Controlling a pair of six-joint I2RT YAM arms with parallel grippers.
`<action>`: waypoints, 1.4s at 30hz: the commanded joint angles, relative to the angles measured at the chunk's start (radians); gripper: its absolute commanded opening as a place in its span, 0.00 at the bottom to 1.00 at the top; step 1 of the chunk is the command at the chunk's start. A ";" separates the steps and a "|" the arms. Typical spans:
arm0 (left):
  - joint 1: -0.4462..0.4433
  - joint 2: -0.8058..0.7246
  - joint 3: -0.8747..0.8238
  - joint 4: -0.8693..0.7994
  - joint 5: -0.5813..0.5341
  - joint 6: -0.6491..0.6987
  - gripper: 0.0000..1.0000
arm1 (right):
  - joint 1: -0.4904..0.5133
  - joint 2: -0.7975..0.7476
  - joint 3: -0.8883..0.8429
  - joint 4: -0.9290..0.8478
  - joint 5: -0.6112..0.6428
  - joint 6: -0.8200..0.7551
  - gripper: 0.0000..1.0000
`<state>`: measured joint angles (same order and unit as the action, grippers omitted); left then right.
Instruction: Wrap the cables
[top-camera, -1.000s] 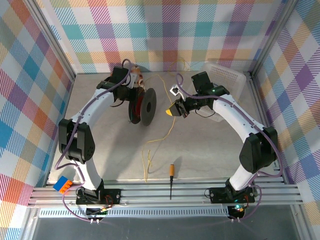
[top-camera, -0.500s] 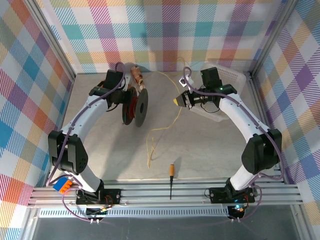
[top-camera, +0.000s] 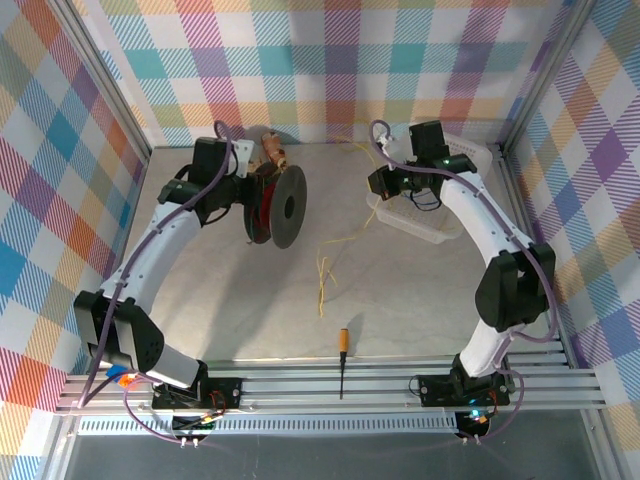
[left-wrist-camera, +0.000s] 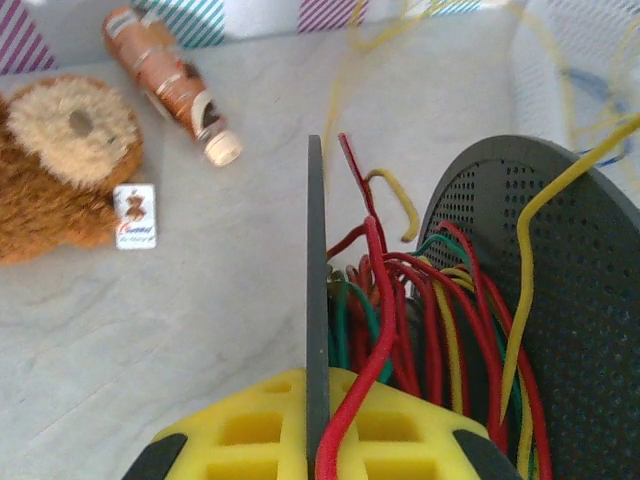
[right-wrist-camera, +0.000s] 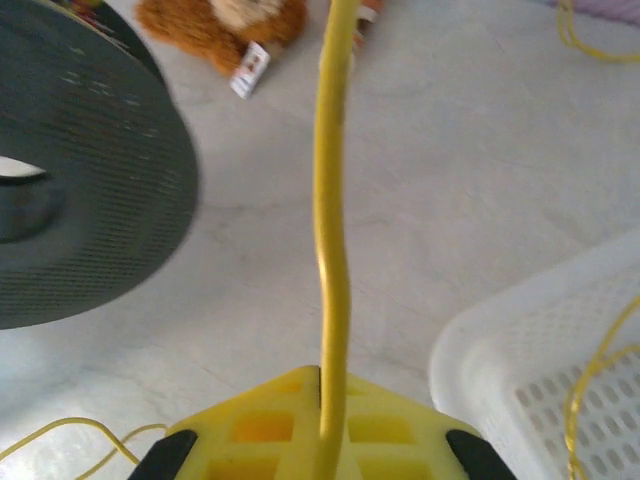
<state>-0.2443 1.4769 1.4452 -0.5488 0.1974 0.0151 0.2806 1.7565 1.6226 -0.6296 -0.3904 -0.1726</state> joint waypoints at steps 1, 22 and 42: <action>0.084 -0.093 0.068 0.119 0.208 -0.151 0.00 | -0.006 0.043 0.017 -0.046 0.037 -0.026 0.00; 0.220 -0.083 0.140 0.357 -0.117 -0.660 0.00 | 0.204 -0.025 -0.176 -0.030 -0.160 -0.336 0.00; 0.166 0.145 0.197 0.307 -0.469 -0.745 0.00 | 0.463 -0.078 -0.102 -0.024 -0.173 -0.517 0.00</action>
<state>-0.0563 1.6154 1.5627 -0.3473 -0.2222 -0.7174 0.7177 1.7046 1.4750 -0.6300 -0.5076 -0.6228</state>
